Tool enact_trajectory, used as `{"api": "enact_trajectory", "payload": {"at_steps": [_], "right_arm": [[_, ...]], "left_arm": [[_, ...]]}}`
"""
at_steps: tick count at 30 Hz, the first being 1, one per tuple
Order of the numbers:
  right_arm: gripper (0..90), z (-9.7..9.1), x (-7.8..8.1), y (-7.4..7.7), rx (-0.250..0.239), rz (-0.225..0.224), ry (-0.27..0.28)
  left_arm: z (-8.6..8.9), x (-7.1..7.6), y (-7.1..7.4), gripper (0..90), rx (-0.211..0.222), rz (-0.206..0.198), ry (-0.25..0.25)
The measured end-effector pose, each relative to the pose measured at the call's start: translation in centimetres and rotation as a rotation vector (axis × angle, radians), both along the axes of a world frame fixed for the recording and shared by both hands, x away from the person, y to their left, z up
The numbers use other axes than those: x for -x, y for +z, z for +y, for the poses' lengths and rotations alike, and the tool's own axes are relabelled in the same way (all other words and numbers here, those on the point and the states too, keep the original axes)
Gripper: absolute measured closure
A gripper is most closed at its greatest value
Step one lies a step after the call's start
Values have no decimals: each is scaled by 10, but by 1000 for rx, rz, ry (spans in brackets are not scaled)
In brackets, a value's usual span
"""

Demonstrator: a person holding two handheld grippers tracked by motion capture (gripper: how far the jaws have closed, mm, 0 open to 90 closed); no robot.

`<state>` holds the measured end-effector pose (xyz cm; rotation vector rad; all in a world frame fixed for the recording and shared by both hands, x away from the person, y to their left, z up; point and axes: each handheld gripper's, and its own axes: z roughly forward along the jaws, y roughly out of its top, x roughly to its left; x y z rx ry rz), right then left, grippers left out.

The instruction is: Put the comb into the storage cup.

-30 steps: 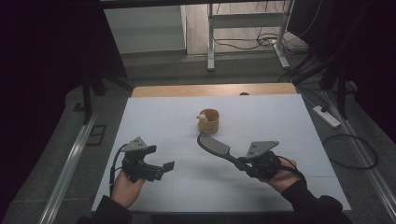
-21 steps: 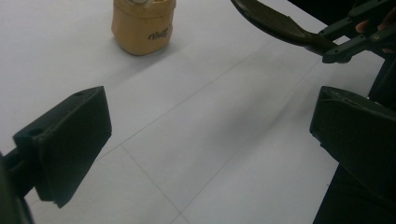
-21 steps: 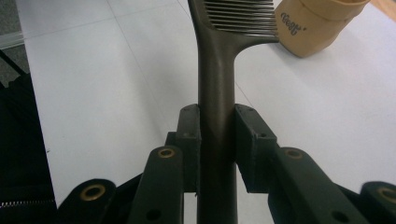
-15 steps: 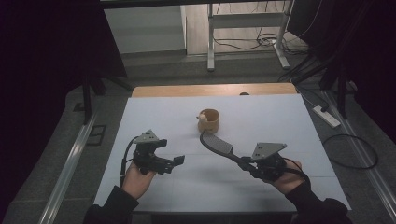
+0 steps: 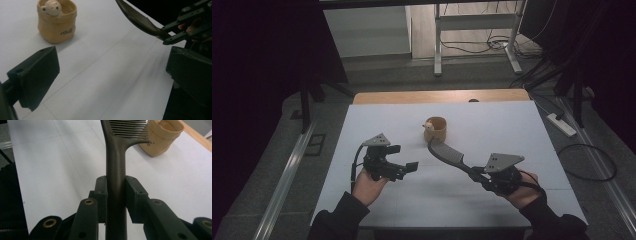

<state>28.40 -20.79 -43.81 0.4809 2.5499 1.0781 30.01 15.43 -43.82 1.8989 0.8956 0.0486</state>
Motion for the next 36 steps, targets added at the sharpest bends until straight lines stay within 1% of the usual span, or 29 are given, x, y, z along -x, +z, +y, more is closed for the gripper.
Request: {"api": "enact_trajectory", "payload": {"at_steps": [6, 14, 21, 26, 30, 36], "right_arm": [[726, 1, 1, 1, -9, -12, 3], [725, 2, 3, 1, -13, -22, 11], [726, 4, 4, 2, -13, -37, 18], [726, 5, 4, 2, -13, -47, 24], [726, 6, 5, 2, -13, -50, 26], [725, 7, 5, 1, -8, -54, 31]], "left_arm": [[-9, -6, 0, 0, 30, 19, -37], [-18, -13, 0, 0, 57, 43, -68], [-24, -18, 0, 0, 102, 75, -94], [-28, -21, -1, 0, 114, 95, -113], [-32, -23, -1, 0, 135, 112, -127], [-39, -25, 0, 0, 141, 126, -148]]}}
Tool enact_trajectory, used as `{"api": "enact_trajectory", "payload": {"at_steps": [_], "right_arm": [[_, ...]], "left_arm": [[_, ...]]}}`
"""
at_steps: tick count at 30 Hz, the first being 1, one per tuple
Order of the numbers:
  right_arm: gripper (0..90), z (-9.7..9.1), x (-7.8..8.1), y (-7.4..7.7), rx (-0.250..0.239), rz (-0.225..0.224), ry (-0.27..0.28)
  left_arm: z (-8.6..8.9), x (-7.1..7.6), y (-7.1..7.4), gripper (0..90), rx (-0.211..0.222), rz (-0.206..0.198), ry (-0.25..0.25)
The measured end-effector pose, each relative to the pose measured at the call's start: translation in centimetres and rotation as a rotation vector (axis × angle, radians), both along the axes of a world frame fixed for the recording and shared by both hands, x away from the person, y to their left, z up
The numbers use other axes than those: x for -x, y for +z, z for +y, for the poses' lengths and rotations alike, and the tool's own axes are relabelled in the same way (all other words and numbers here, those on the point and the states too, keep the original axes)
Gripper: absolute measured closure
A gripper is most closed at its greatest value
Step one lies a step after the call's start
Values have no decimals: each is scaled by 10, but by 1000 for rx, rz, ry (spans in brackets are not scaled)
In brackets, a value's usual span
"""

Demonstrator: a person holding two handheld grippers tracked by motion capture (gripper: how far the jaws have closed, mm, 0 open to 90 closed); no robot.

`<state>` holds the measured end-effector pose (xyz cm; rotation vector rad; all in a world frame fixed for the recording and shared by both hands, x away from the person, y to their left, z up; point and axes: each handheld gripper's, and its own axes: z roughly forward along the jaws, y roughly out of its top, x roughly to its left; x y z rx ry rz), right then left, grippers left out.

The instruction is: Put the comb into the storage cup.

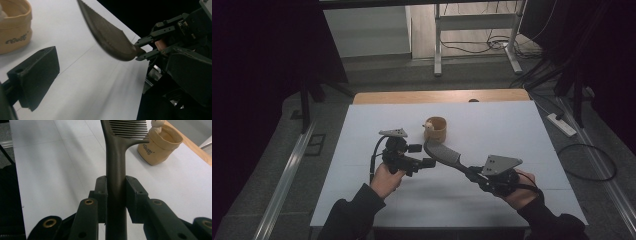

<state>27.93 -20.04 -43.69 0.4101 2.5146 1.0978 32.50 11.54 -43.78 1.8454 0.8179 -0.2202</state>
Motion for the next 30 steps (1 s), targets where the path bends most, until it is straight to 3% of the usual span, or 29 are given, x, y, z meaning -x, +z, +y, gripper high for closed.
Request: {"api": "enact_trajectory", "payload": {"at_steps": [12, 20, 23, 30], "right_arm": [[725, 2, 2, 1, -2, -21, 13], [725, 3, 3, 1, -1, -33, 16], [726, 3, 3, 1, 0, -34, 18], [725, 4, 2, 0, 7, -37, 18]], "left_arm": [[-11, -4, -1, 0, -5, 29, -31], [-15, -6, -1, 3, 22, 53, -53], [-14, -6, -2, 65, 34, 78, -56], [-9, -8, -3, 328, 100, 147, -78]]}}
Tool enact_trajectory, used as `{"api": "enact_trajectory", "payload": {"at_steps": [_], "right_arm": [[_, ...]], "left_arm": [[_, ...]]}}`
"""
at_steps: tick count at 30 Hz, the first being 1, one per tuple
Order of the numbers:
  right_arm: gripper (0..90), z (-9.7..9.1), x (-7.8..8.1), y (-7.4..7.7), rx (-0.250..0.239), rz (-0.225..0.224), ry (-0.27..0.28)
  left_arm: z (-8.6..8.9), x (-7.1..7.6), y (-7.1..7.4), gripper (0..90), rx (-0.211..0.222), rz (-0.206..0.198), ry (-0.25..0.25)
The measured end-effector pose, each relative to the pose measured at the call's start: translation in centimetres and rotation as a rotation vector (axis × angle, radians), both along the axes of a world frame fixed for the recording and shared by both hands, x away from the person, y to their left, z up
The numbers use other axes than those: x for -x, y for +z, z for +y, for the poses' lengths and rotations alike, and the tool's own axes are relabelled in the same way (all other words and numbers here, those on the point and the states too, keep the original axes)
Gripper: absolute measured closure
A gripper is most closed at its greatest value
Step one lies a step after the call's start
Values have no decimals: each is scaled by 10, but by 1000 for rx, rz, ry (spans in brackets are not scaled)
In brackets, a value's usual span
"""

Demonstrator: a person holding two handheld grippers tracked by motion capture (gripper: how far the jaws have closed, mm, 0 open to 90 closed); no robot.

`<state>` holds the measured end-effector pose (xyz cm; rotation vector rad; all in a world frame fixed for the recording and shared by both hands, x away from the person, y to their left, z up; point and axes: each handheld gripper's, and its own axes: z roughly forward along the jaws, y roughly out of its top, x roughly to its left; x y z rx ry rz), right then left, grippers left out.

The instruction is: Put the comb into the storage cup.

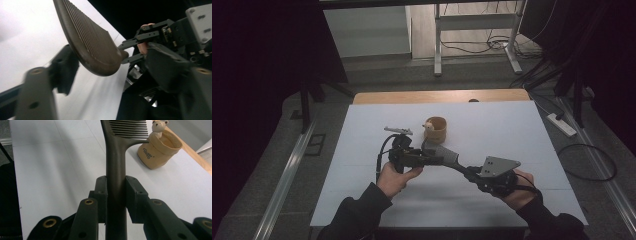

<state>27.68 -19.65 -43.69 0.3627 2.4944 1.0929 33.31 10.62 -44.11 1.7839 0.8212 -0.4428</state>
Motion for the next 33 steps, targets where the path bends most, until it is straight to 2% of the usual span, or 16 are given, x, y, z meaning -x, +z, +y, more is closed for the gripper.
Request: {"api": "enact_trajectory", "payload": {"at_steps": [6, 16, 21, 24, 28, 31, 33], "right_arm": [[725, 0, 0, 0, 4, -5, -2], [725, 0, 0, 0, 4, -14, 1], [725, 0, -1, -2, 15, -16, 6], [724, 2, 0, -3, 29, -38, 7], [717, 2, -1, -5, 28, -45, 9], [710, 2, -1, -5, 21, -36, 6], [674, 3, -1, -4, 11, -24, 5]], "left_arm": [[3, 0, -2, 514, 20, 43, 1], [4, -2, -5, 717, 34, 91, 6], [6, -3, -8, 779, 85, 140, -6], [6, -3, -9, 812, 103, 165, -11], [5, -2, -9, 824, 108, 169, -12], [6, -1, -7, 826, 103, 146, -20], [6, 0, -5, 826, 102, 137, -21]]}}
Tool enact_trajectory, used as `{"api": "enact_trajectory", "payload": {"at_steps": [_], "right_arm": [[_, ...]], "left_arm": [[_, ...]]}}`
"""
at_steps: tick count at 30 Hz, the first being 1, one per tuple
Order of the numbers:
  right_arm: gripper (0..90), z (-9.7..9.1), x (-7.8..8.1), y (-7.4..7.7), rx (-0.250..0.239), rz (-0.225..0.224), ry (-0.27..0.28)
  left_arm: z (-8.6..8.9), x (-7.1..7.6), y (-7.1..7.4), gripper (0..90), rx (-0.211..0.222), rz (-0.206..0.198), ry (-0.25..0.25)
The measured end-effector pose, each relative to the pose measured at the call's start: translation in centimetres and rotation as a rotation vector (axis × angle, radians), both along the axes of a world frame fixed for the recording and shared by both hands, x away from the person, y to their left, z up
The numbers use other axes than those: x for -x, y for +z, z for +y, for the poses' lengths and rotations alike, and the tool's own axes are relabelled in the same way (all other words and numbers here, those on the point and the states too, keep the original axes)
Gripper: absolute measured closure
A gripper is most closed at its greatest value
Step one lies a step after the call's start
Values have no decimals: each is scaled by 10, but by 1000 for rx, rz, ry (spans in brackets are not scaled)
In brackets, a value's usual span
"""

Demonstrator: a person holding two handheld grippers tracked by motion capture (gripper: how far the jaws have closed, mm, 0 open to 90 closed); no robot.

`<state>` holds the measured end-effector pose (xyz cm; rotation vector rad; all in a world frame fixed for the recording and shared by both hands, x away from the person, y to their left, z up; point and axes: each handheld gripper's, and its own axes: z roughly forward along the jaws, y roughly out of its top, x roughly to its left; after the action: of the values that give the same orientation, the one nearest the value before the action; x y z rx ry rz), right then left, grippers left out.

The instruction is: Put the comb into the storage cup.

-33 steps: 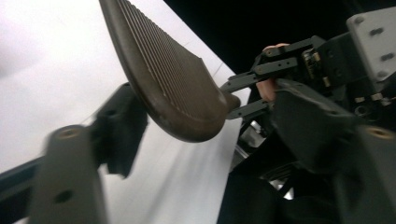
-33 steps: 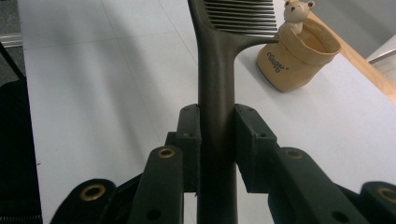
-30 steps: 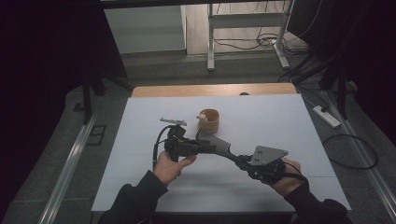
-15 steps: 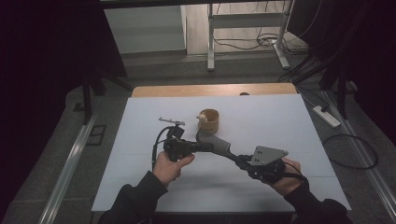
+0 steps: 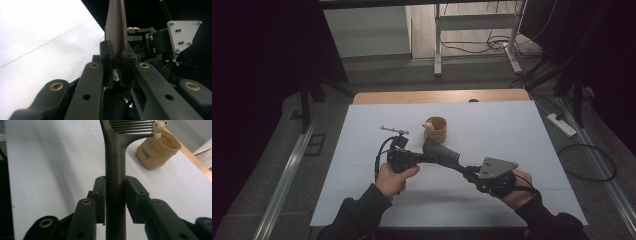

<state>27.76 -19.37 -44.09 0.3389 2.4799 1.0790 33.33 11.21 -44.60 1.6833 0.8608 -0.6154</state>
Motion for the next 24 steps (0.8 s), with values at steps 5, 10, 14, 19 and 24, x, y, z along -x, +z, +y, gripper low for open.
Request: {"api": "enact_trajectory", "payload": {"at_steps": [5, 10, 14, 19, 24], "right_arm": [[594, 1, 0, 1, -13, 17, -8], [513, 1, -2, 0, -9, 46, -11], [467, 1, -2, 0, -16, 52, -23], [405, -1, -5, 1, -26, 84, -53], [337, -4, -7, 2, -44, 100, -77]], "left_arm": [[-1, 1, 2, 826, -23, -27, 7], [-1, 2, 4, 826, -40, -55, 10], [0, 4, 5, 826, -40, -73, 14], [2, 5, 7, 825, -49, -89, 19], [4, 5, 8, 825, -67, -110, 29]]}}
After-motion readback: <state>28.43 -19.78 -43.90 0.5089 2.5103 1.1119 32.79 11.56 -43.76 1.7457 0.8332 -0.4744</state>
